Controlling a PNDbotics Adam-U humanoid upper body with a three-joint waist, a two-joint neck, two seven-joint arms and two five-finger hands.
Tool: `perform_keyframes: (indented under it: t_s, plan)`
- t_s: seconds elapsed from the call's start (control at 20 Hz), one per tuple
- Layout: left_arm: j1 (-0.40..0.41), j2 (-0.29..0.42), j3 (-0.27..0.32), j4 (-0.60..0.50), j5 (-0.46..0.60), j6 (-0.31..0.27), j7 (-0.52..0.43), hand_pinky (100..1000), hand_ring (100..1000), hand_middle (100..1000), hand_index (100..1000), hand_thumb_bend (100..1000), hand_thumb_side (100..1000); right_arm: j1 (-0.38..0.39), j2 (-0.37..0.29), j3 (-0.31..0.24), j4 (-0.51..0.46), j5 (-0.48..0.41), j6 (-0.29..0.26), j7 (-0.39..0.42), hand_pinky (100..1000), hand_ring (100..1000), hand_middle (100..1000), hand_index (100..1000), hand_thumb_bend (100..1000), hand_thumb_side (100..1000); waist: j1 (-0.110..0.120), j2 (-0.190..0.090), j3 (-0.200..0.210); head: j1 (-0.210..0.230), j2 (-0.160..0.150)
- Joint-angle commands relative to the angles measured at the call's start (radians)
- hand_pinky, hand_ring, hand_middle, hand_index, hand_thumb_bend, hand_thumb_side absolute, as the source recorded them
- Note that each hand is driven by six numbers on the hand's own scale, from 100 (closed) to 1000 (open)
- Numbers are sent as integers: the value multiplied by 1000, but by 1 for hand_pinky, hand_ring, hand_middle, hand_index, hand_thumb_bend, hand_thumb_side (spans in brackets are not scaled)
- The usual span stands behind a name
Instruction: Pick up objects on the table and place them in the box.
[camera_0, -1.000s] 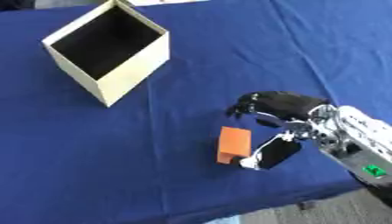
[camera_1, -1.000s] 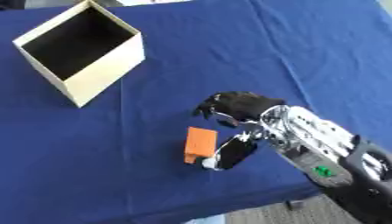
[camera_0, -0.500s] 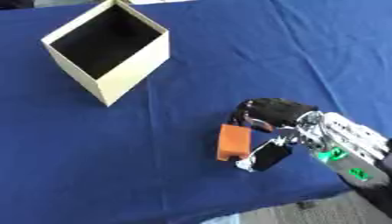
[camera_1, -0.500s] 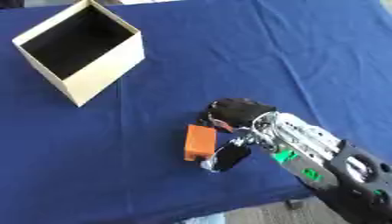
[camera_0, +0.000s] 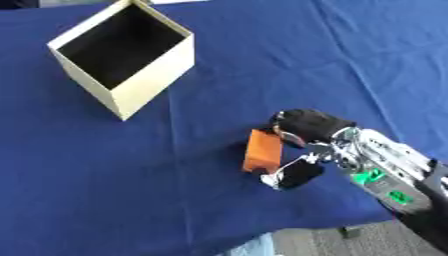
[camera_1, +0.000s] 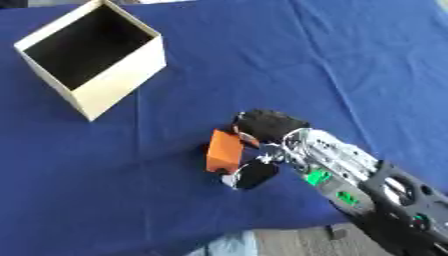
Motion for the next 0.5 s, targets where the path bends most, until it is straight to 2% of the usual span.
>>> perform_keyframes:
  t_s: [0.05,0.5]
  plan:
    - [-3,18,14,-16,1,0,-6,685,626,677,786,700,890,-26,-50,-36,-72,-67,26,16,837,839,475,673,100,544,1,-16,-2,7,5]
    - [-6,26,15,-16,1,-2,-7,685,626,678,786,697,890,-107,-151,-109,-81,-246,17,10,837,834,475,675,100,534,0,-23,-7,23,5]
